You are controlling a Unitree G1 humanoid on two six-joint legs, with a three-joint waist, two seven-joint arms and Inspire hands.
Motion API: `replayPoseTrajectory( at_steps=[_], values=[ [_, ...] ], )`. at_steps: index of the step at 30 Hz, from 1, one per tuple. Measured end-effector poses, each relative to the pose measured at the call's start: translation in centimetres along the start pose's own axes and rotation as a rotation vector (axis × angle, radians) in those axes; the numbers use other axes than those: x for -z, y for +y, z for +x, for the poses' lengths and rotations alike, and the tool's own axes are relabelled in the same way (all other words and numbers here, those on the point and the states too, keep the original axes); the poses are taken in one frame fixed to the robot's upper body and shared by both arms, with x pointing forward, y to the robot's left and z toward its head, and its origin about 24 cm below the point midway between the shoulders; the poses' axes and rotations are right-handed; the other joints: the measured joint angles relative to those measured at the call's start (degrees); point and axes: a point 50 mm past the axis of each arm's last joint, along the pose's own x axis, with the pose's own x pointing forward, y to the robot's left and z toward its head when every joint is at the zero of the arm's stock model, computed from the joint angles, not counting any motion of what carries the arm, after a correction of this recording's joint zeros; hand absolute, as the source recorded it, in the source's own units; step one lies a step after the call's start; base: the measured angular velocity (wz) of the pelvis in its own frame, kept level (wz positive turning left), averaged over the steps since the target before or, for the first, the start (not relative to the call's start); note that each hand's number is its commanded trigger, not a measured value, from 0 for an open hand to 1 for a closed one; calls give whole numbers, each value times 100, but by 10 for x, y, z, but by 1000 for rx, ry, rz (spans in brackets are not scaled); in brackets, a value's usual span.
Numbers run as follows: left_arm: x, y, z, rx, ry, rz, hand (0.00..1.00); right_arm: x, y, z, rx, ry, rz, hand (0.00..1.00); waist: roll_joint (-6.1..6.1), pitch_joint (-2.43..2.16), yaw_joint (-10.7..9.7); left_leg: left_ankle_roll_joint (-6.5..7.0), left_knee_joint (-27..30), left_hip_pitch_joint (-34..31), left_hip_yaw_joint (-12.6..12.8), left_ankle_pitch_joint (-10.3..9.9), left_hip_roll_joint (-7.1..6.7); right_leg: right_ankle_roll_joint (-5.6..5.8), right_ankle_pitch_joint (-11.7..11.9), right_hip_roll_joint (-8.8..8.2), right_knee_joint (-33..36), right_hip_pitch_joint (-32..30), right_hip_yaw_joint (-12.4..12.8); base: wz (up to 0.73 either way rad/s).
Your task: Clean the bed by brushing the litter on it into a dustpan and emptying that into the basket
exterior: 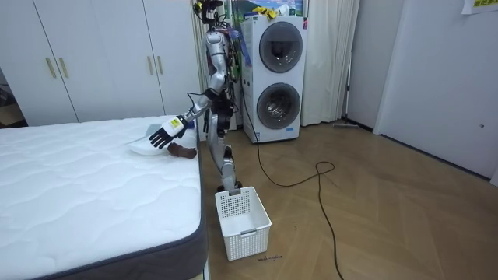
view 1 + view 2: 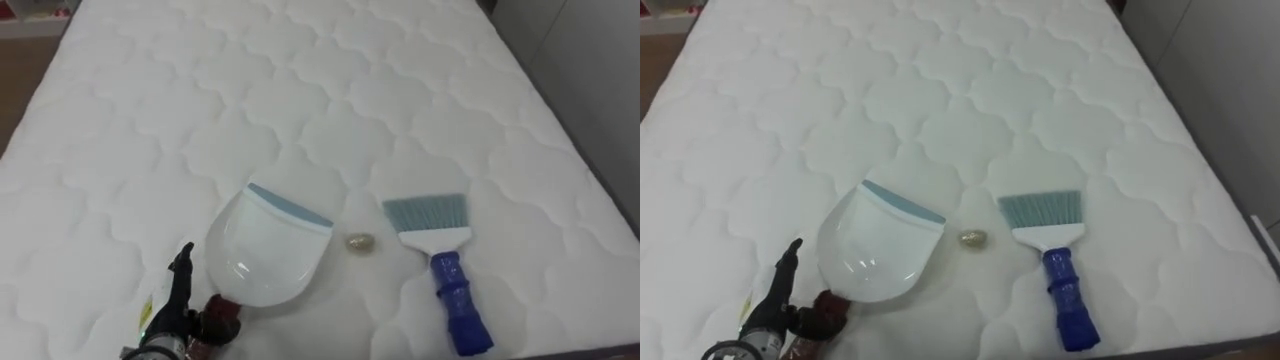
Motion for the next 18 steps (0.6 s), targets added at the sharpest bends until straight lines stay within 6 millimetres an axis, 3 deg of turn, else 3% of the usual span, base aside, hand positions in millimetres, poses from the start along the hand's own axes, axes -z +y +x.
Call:
replayPoseTrajectory(
  at_steps=[10, 13, 18],
  values=[
    [3, 0, 0, -1, 14, 0, 0, 0, 1, 0, -11, -2, 2, 0, -52, -27, -2, 0, -33, -45, 10, 0, -11, -2, -33, -13, 2, -89, -12, 0],
    [5, 0, 0, -2, 24, 7, 0, -1, 1, 0, -18, -4, 1, 0, -78, -52, -7, 1, -9, -164, -17, 1, -17, -2, -33, -25, 10, -174, -62, 5],
    [18, -4, -2, 25, 81, 34, 0, -3, 1, 0, -22, -11, 0, 0, -94, -51, -21, 3, 6, -294, -29, 0, -14, -2, -33, -40, 61, -307, -204, 1]
  ],
)
